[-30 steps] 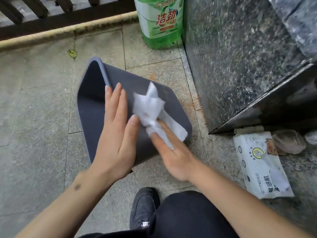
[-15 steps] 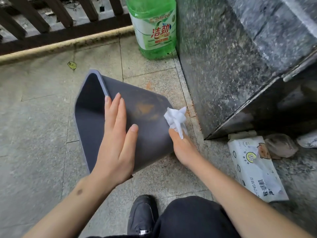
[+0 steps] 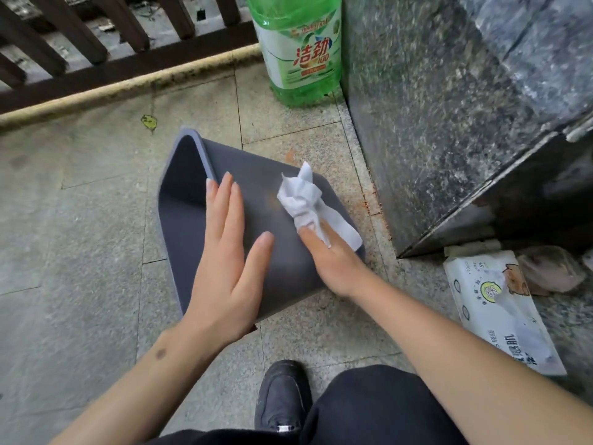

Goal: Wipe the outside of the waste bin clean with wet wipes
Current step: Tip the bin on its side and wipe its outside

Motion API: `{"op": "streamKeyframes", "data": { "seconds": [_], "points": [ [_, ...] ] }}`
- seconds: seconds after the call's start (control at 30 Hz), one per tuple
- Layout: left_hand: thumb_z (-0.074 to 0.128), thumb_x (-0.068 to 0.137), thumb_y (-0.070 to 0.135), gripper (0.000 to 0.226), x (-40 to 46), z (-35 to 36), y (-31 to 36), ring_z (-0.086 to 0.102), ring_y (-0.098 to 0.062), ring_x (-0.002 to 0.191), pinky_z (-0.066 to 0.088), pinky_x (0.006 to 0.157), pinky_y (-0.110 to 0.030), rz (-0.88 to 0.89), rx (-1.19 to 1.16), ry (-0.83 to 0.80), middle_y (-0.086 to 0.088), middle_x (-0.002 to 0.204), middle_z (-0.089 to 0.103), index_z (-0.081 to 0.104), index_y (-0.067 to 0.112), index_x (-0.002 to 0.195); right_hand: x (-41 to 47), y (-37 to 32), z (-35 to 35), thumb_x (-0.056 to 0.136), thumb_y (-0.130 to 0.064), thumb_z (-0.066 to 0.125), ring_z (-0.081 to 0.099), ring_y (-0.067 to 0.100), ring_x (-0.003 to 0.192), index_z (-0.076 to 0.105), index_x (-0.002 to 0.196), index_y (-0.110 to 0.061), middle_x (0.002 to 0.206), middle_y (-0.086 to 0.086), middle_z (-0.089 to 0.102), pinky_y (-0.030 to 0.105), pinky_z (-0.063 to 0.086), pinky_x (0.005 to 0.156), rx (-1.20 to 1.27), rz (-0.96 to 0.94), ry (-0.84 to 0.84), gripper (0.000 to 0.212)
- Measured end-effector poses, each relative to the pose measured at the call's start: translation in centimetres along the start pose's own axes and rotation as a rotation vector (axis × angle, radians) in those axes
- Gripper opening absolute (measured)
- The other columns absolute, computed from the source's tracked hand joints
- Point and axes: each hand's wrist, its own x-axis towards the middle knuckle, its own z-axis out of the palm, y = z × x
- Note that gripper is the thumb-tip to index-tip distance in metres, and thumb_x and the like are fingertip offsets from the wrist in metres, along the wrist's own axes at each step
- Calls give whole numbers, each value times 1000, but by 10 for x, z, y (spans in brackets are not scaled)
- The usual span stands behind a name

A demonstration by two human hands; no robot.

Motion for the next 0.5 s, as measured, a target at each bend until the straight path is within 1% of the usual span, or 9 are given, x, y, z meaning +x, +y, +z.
{"op": "streamKeyframes", "data": {
  "seconds": [0.07, 0.1, 0.13, 0.2, 0.27, 0.3, 0.37, 0.43, 0.5],
  "points": [
    [32, 101, 42, 70, -2, -4, -5, -12, -8, 153, -4, 121, -21, 3, 20, -4, 6, 169, -4, 6, 12, 159, 12, 20, -9, 109, -33, 30, 38, -6, 123, 38, 150, -24, 137, -6, 46, -10, 21, 84, -93, 166, 101, 42],
    [31, 102, 40, 69, -3, -5, -6, -12, -9, 154, -4, 121, -20, 9, 29, -10, 6, 169, -4, 6, 12, 159, 18, 30, -15, 109, -36, 30, 42, 5, 124, 43, 147, -22, 131, -5, 50, -3, 27, 87, -112, 257, 168, 42],
    [31, 102, 39, 69, -3, -6, -7, -12, -10, 154, -4, 121, -20, 17, 35, -18, 6, 169, -4, 5, 11, 159, 23, 38, -20, 108, -38, 31, 49, 15, 122, 50, 140, -22, 126, -2, 54, 10, 32, 92, -103, 333, 234, 40],
    [31, 102, 37, 68, -3, -7, -9, -12, -11, 154, -4, 121, -20, 31, 36, -28, 5, 169, -4, 5, 11, 159, 32, 52, -26, 106, -36, 34, 55, 24, 114, 54, 119, -25, 117, 2, 58, 29, 38, 91, -104, 433, 308, 26],
    [31, 102, 35, 68, -4, -7, -12, -11, -12, 154, -4, 121, -21, 38, 33, -27, 4, 169, -4, 6, 10, 159, 37, 57, -29, 102, -36, 35, 51, 23, 108, 49, 113, -28, 113, 2, 53, 32, 34, 85, -133, 477, 292, 20],
    [31, 101, 34, 68, -5, -7, -14, -11, -12, 154, -4, 121, -21, 38, 33, -24, 4, 169, -4, 6, 10, 159, 37, 58, -28, 100, -38, 35, 48, 21, 109, 49, 118, -28, 115, 1, 50, 32, 33, 86, -142, 482, 272, 25],
    [31, 101, 34, 67, -8, -9, -18, -11, -13, 154, -3, 122, -22, 32, 26, -14, 4, 169, -4, 6, 10, 159, 34, 54, -22, 102, -34, 35, 47, 23, 123, 48, 130, -23, 126, 1, 50, 33, 34, 97, -169, 439, 248, 33],
    [30, 102, 34, 67, -9, -11, -19, -12, -12, 154, -3, 122, -23, 26, 10, -14, 4, 169, -4, 6, 9, 159, 27, 41, -11, 104, -29, 35, 41, 25, 135, 46, 137, -20, 138, 1, 49, 33, 28, 110, -181, 345, 191, 36],
    [29, 103, 35, 67, -7, -10, -17, -14, -12, 154, -4, 122, -24, 23, -19, -40, 5, 169, -6, 4, 10, 159, 15, 23, 1, 105, -26, 34, 36, 21, 140, 39, 147, -21, 144, 0, 47, 35, 24, 118, -182, 229, 96, 42]
  ]
}}
